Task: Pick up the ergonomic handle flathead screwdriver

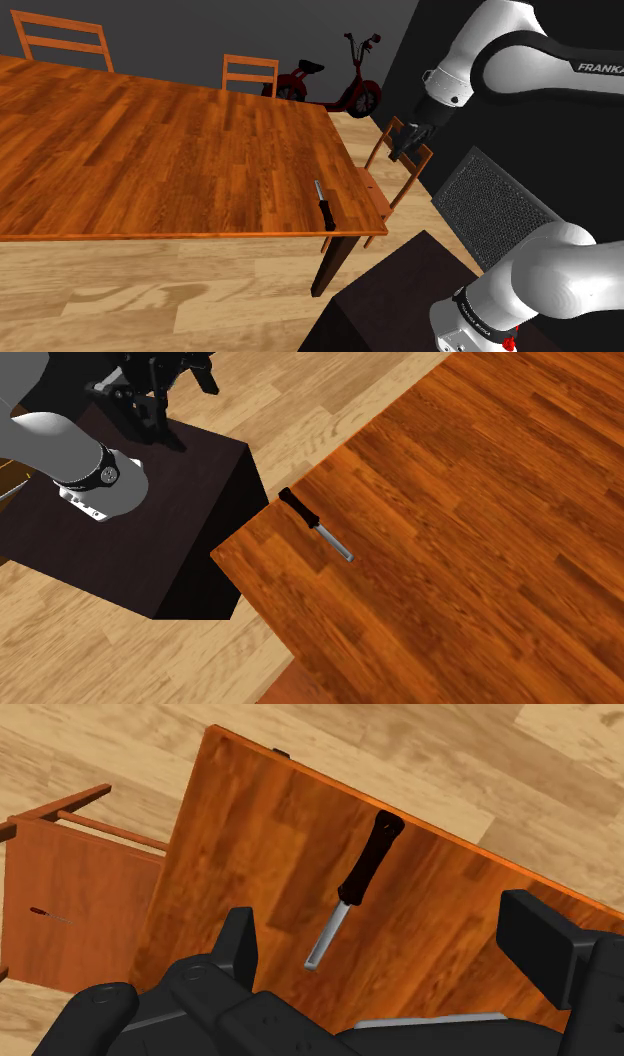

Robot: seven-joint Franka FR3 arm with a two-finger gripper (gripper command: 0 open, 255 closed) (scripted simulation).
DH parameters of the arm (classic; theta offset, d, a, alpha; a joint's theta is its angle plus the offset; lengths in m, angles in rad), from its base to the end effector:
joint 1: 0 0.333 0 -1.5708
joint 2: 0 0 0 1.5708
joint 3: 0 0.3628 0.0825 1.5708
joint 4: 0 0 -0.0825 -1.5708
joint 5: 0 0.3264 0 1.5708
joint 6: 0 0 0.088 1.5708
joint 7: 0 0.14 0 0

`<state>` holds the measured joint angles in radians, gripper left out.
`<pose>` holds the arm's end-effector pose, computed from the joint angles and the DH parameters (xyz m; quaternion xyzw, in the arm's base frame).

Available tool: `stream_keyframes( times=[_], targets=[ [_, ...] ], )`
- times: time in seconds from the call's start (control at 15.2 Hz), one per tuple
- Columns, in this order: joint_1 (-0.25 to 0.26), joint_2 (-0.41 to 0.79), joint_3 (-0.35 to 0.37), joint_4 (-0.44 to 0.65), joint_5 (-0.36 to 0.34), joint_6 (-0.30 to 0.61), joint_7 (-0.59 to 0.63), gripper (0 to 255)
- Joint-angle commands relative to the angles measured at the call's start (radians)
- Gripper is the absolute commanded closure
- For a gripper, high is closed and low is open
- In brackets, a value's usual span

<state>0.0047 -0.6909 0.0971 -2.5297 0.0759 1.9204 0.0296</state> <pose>0.2662 0.0409 0.5247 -0.9991 -0.0147 -0.0396 0.0074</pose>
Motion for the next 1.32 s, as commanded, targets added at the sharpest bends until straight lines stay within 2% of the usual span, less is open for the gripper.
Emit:
stream_keyframes(
  times=[0.0,0.59,1.25],
  targets=[
    [-0.003,0.067,0.013,-0.005,0.005,0.068,0.019,0],
    [-0.024,0.393,0.062,-0.002,0.002,0.362,0.101,0],
    [-0.038,0.813,0.08,0.134,-0.077,0.611,0.228,0]
  ],
)
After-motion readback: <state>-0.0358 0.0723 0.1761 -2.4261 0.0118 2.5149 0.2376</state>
